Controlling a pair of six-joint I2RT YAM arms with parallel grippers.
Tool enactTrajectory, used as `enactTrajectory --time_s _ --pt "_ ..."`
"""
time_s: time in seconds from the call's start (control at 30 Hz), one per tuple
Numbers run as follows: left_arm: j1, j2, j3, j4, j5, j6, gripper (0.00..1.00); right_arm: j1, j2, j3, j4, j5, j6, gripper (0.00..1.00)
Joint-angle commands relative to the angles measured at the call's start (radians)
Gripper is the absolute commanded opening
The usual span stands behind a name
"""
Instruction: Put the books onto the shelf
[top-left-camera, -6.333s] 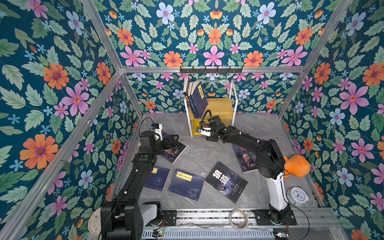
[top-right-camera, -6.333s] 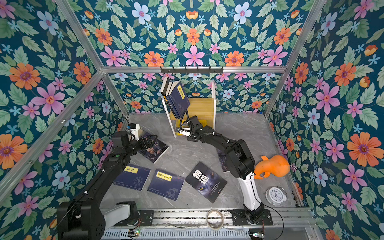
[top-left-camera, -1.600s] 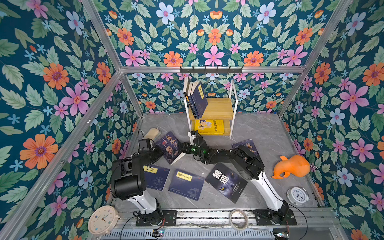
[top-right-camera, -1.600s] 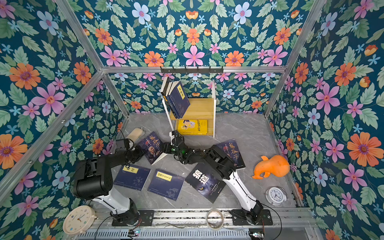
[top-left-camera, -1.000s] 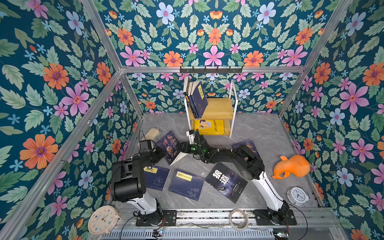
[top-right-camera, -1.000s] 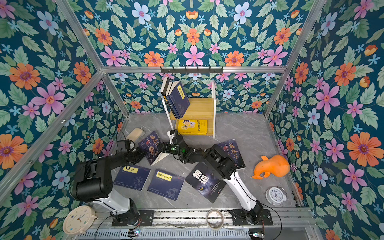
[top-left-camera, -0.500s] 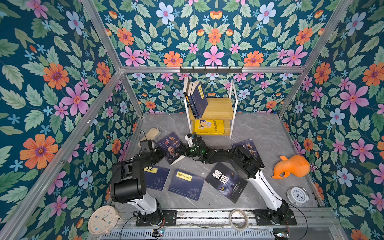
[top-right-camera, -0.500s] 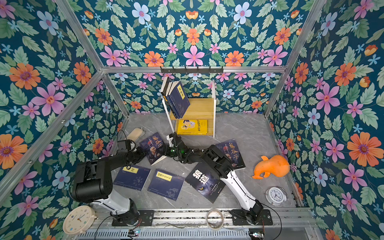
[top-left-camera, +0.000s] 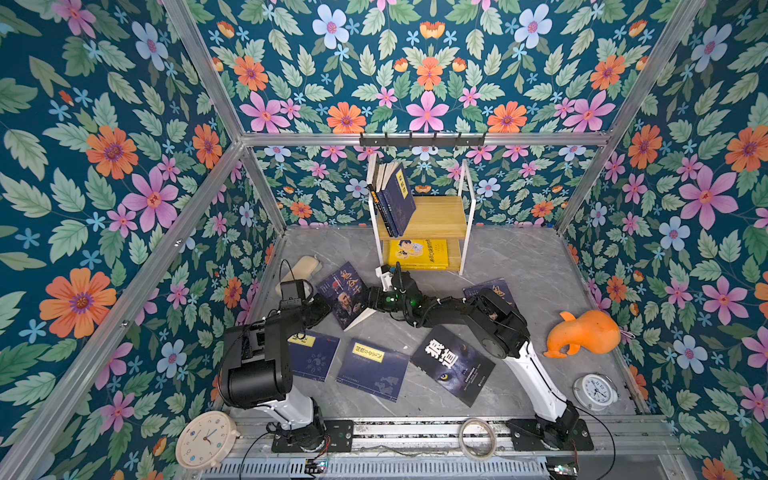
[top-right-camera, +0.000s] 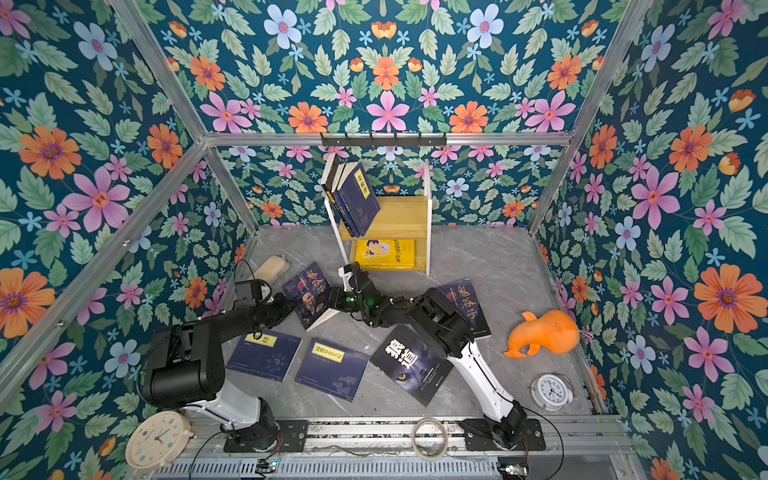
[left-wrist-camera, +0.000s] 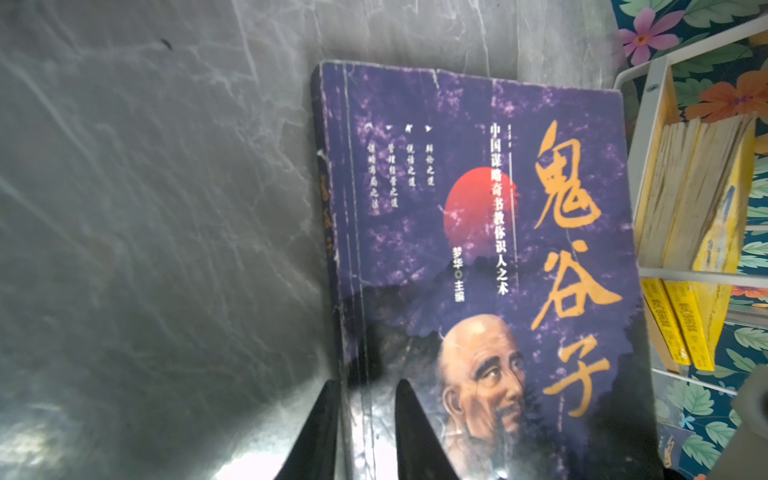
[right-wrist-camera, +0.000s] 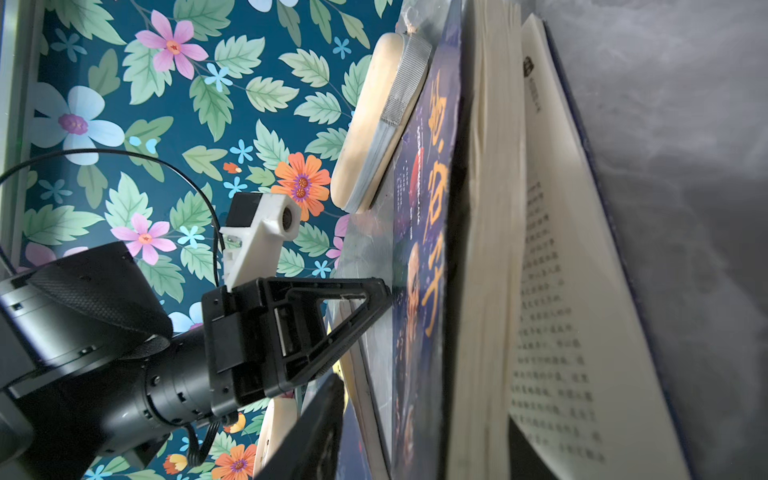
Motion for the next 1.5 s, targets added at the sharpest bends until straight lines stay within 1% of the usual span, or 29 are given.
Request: enactTrajectory --time_s 0.0,0.07,0.13,0.27,0.33,0.37,0.43,0.5,0.57,0.7,0.8,0.87,0.97,1.07,1.17,1.3,1.4,1.47 --pt "0.000 -0.004 -0.002 0.016 0.005 0.010 0.27 -0.003 -0.021 -0.006 0.035 0.032 -0.009 0.47" --pt "0.001 -0.010 0.000 0.008 0.002 0.013 0.27 -0.003 -0.031 -0.029 0.039 0.051 -0.020 0.46" --pt "0.001 -0.012 -0.005 0.015 0.003 0.011 0.27 -0.003 -0.026 -0.036 0.047 0.055 -0.012 0.43" --pt "0.001 -0.024 -0.003 0.009 0.007 0.003 0.27 -0.002 -0.024 -0.035 0.036 0.090 -0.027 0.25" --pt "0.001 -0.046 -0.007 0.006 0.005 0.008 0.28 0.003 -0.023 -0.046 0.047 0.085 -0.034 0.17" --pt "0.001 -0.059 -0.010 0.008 0.005 0.008 0.30 0.004 -0.024 -0.048 0.047 0.081 -0.040 0.12" --pt "0.002 -0.094 -0.007 0.011 0.012 0.014 0.43 0.004 -0.031 -0.045 0.047 0.076 -0.053 0.01" --pt "0.007 -0.130 0.020 -0.020 0.008 0.036 0.56 0.004 -0.048 -0.060 0.074 0.072 -0.061 0.00" --pt "0.017 -0.172 0.050 -0.056 0.008 0.059 0.64 0.005 -0.074 -0.086 0.103 0.058 -0.062 0.00" --pt "0.039 -0.265 0.054 -0.060 0.020 0.067 0.73 0.005 -0.143 -0.135 0.149 0.049 -0.060 0.00" --pt "0.057 -0.344 0.027 -0.037 0.036 0.070 0.81 0.014 -0.179 -0.157 0.204 0.046 -0.025 0.00" --pt "0.069 -0.381 0.006 -0.001 0.068 0.065 0.86 0.019 -0.204 -0.166 0.223 0.041 0.000 0.00" --pt "0.084 -0.393 -0.005 0.036 0.134 0.019 0.93 0.028 -0.254 -0.205 0.272 0.065 0.016 0.00" --pt "0.091 -0.410 -0.033 0.104 0.191 -0.044 0.95 0.029 -0.291 -0.222 0.305 0.069 0.044 0.00" --pt "0.097 -0.414 -0.072 0.200 0.244 -0.147 0.95 0.030 -0.331 -0.227 0.313 0.068 0.054 0.00" --pt "0.100 -0.432 -0.108 0.308 0.309 -0.215 0.89 0.041 -0.355 -0.223 0.316 0.078 0.051 0.00" --pt "0.099 -0.429 -0.144 0.437 0.345 -0.314 0.85 0.044 -0.350 -0.211 0.325 0.073 0.071 0.00" --pt "0.099 -0.430 -0.144 0.452 0.350 -0.339 0.82 0.049 -0.347 -0.211 0.349 0.074 0.083 0.00"
